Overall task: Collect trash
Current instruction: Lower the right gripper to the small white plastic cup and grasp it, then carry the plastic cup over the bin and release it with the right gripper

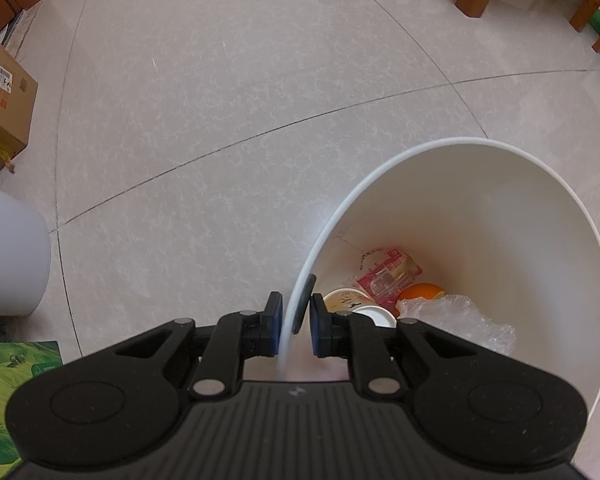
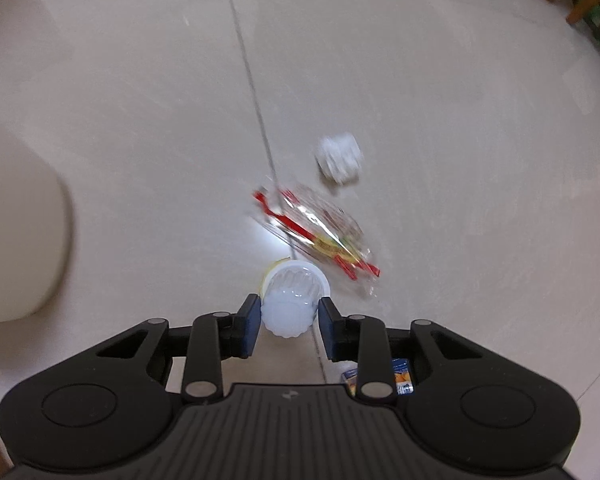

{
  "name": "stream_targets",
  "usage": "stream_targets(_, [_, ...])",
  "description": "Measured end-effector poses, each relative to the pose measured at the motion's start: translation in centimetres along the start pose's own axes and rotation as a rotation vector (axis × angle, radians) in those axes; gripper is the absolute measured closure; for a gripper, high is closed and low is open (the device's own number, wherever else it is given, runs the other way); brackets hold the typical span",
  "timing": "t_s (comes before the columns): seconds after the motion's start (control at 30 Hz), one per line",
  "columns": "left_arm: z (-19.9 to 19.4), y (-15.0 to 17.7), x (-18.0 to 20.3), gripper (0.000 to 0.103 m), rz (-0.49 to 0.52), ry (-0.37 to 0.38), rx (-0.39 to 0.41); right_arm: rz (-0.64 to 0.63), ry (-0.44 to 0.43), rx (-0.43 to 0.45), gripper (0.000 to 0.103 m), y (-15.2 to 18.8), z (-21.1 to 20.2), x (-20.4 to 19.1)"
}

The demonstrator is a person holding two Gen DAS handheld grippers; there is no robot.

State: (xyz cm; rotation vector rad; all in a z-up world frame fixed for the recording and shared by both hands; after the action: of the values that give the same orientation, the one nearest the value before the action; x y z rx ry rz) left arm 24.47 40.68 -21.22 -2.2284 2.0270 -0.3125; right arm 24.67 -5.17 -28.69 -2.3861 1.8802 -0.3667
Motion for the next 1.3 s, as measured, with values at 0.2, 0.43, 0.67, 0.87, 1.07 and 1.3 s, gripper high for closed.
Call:
stream_targets(0.2, [0.0,0.0,0.0,0.09,-0.007,0.004,0.0,-0.063,-0.091,0.099,0.067,-1.5,-9.2,-2.6])
stream_targets(0.43, [0.1,0.1,-0.1,0.09,-0.009,0.006,0.002,-0.198,-0.215,0.26,0.067,-3.7,-19.2,-8.1])
stream_targets(0.67, [0.1,0.1,-0.1,0.09,-0.005,0.005,0.003,-0.325,-0.325,0.317,0.067,-5.2,-23.1,-14.6])
stream_targets(0.87, [0.0,0.0,-0.2,0.09,-0.008,0.01,0.003,-0.372,-0.377,0.299,0.064,-5.0,-22.4,-18.3])
stream_targets(1.07, [0.0,0.0,-0.3,0.09,-0.009,0.011,0.004,-0.369,-0.365,0.291,0.05,-4.5,-22.3,-18.3])
stream_targets(1.3, [-0.1,0.0,-0.1,0.09,-0.008,0.009,0.003,-0.304,-0.321,0.324,0.038,-4.6,-22.2,-15.7])
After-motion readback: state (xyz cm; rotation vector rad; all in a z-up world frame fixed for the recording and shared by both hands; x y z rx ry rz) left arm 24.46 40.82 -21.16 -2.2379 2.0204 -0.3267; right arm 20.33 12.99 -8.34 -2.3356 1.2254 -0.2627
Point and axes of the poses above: each gripper's, at about its wrist camera, not at the fingertips, and z roughly the way its jaws point, x to its right, y to its underside, the point moved 3 cm from there along z, roughly the way its jaws point, and after that the axes turned 6 degrees about y, right-handed, at the moved point
